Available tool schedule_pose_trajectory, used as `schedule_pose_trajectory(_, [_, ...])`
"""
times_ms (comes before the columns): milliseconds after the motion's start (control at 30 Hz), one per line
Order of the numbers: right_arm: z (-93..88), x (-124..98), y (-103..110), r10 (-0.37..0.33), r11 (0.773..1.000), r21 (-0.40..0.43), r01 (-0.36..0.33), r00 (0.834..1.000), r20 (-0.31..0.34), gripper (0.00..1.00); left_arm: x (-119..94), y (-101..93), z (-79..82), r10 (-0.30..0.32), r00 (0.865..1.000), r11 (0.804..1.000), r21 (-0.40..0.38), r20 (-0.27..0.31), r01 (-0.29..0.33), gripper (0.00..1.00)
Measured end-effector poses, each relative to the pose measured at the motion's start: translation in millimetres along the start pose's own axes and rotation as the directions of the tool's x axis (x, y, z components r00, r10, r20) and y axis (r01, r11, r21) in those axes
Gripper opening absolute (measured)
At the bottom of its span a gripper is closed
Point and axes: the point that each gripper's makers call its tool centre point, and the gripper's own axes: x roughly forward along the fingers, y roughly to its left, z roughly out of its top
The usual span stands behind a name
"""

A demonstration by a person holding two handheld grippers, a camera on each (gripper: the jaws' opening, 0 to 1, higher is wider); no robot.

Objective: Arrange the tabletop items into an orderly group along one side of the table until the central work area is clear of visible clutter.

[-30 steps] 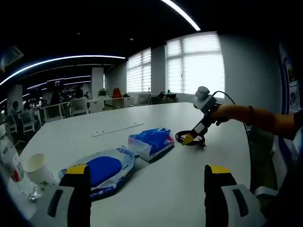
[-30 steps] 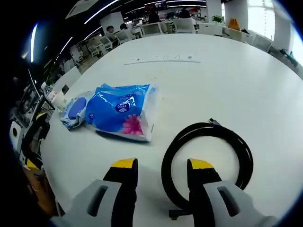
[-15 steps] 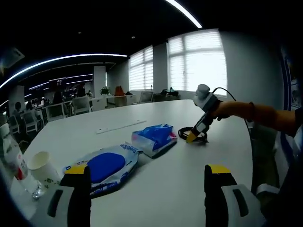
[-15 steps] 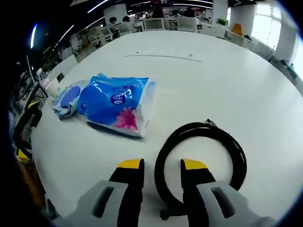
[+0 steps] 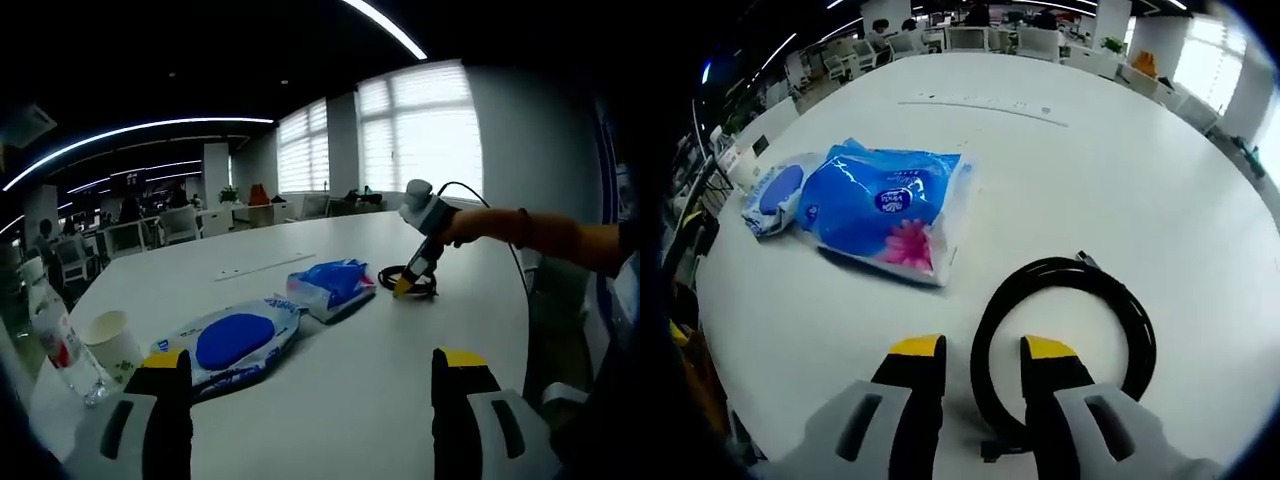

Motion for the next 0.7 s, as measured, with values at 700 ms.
schedule_pose_trajectory(700, [-3.1, 0, 3, 0.01, 1.0, 0.016, -0.01, 1.0, -0.002, 0.03, -32, 12.5, -7.8, 0.064, 0.998, 0.998, -0.011, 0.016, -0.064, 0.99])
